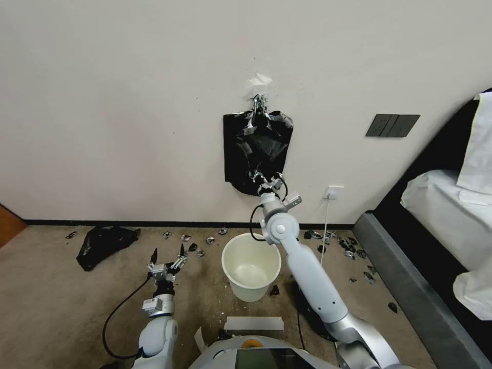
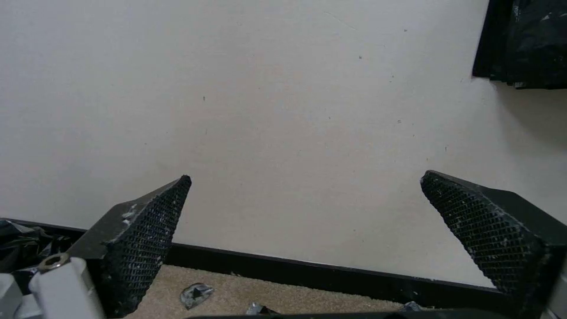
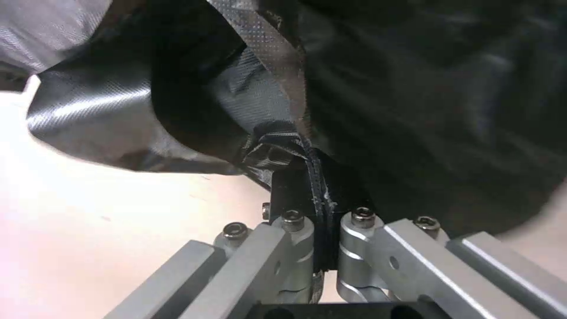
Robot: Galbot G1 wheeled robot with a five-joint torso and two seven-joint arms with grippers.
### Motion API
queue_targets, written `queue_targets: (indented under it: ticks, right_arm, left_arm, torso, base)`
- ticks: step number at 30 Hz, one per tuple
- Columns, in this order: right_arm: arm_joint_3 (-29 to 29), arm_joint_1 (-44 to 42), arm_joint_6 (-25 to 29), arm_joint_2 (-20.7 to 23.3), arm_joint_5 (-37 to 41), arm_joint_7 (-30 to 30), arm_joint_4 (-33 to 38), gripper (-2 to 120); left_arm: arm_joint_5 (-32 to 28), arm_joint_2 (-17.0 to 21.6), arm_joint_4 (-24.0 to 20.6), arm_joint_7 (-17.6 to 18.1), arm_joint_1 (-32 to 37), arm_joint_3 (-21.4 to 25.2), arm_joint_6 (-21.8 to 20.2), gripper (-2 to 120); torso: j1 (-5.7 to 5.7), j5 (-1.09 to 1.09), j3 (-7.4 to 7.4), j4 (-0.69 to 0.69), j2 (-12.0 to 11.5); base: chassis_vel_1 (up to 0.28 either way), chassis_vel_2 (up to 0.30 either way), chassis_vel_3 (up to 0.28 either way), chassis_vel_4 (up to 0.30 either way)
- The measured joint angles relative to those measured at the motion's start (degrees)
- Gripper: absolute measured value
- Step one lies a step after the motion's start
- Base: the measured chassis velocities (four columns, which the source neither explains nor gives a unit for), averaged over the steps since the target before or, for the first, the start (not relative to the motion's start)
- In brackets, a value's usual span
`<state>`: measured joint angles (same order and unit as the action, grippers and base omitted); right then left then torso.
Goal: Place a trash bag onto the trash bin.
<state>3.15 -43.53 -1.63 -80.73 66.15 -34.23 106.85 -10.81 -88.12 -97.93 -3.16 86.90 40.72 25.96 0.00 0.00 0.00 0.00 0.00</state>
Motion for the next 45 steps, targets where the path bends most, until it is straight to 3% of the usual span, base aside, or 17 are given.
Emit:
queue_targets:
  ticks: [22,45]
  right_arm:
    - [-3.1,-4.1,-8.9,2.6,-0.8,-14.7,8.3,0]
    - [-4.4,-14.0,-11.6,5.7,-1.8,-18.6,14.8,0]
  left_arm:
    - [-0.2,0.2,0.3,0.1,-0.7,0.1,0.0,100]
    - [-0.2,0.7,0.3,0.1,-1.1,-0.4,0.0,100]
  torso:
    - [0.0,0.0,0.0,0.0,0.0]
    - [0.0,-0.01,0.0,0.0,0.0]
  base:
    - [0.0,0.0,0.0,0.0]
    - [0.0,0.0,0.0,0.0]
